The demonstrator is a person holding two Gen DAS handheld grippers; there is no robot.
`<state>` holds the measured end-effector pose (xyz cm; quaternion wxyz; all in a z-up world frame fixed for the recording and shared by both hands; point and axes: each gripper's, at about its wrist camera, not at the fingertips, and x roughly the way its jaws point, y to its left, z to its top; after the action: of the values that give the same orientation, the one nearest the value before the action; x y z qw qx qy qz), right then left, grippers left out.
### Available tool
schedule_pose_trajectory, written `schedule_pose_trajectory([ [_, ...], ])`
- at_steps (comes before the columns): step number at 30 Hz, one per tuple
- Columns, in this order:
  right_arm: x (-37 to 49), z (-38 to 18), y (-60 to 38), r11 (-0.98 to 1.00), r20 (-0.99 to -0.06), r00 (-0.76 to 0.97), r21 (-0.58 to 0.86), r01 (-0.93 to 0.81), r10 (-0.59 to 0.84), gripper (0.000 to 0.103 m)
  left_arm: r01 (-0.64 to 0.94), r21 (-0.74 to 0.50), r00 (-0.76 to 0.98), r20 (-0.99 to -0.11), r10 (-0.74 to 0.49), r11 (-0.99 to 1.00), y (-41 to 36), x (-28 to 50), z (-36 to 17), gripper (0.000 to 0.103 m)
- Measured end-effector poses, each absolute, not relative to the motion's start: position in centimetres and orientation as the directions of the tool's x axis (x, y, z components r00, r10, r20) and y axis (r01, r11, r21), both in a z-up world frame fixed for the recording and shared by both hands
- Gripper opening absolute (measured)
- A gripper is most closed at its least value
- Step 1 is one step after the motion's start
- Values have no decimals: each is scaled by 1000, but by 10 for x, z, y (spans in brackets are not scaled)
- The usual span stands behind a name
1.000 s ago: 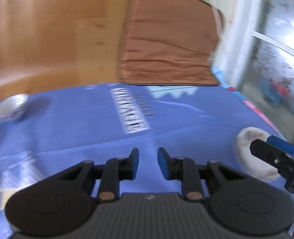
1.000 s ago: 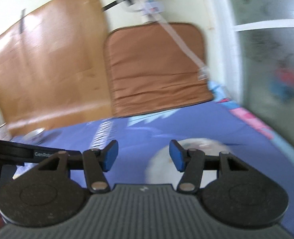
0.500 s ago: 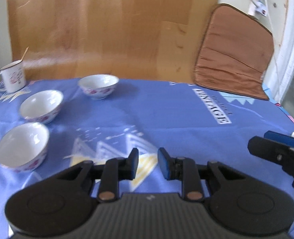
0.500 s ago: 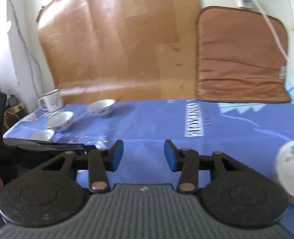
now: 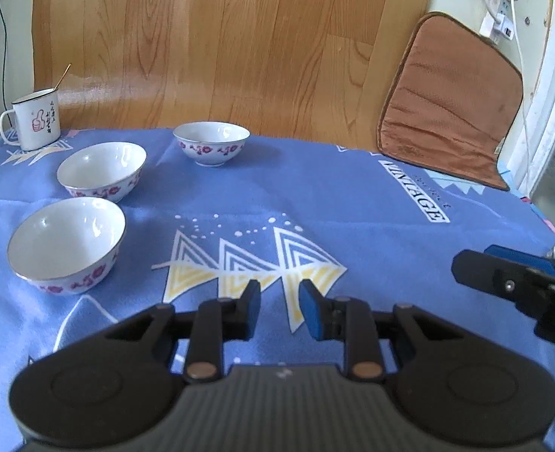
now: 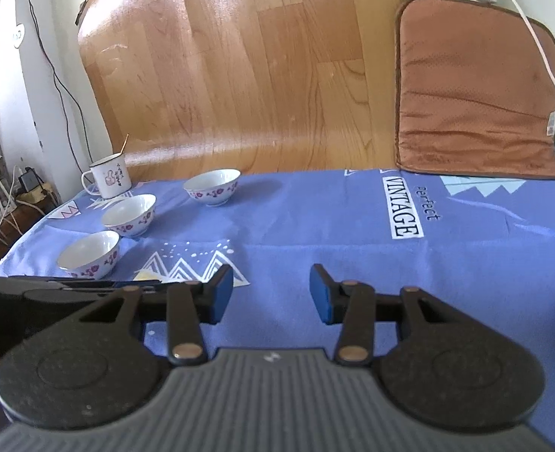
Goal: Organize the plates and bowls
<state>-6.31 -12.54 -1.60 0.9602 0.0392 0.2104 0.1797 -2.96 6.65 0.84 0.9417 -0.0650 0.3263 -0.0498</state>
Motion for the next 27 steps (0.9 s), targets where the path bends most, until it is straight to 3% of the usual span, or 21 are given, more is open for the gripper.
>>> schedule_pose_trajectory([
  [11, -52, -14, -104, 915, -410, 820, 115, -387, 398, 45, 23, -251, 810, -563, -165, 968, 114, -63, 24, 27],
  [17, -28, 1, -71, 840, -455, 714, 181, -511, 533, 33, -175, -243, 855, -518, 25, 954, 181, -78, 51, 27],
  [22, 10, 11, -29, 760, -507, 583, 270, -592, 635, 30, -298, -313, 821, -566, 75, 902, 231, -68, 45, 27],
  [27, 39, 5, 15, 735, -565, 512, 284, -615, 647, 30, -282, -385, 803, -596, -3, 879, 242, -57, 35, 33],
])
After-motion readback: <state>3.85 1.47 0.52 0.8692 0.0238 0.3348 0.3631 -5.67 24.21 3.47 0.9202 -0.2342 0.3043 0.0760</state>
